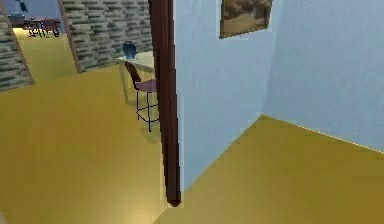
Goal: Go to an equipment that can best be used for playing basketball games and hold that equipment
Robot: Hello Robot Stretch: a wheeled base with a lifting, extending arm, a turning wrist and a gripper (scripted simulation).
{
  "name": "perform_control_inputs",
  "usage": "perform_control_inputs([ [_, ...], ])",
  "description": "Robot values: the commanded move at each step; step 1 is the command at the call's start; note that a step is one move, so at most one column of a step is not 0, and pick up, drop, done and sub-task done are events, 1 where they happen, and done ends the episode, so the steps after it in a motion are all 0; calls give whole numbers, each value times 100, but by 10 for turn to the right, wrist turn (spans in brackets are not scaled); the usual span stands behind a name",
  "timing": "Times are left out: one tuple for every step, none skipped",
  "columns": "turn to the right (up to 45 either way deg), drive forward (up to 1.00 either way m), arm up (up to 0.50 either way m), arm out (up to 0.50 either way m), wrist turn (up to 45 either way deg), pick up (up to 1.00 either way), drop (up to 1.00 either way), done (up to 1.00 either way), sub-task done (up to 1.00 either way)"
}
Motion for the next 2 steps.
perform_control_inputs([
  [-60, 0, 0, 0, 0, 0, 0, 0, 0],
  [0, 30, 0, 0, 0, 0, 0, 0, 0],
])
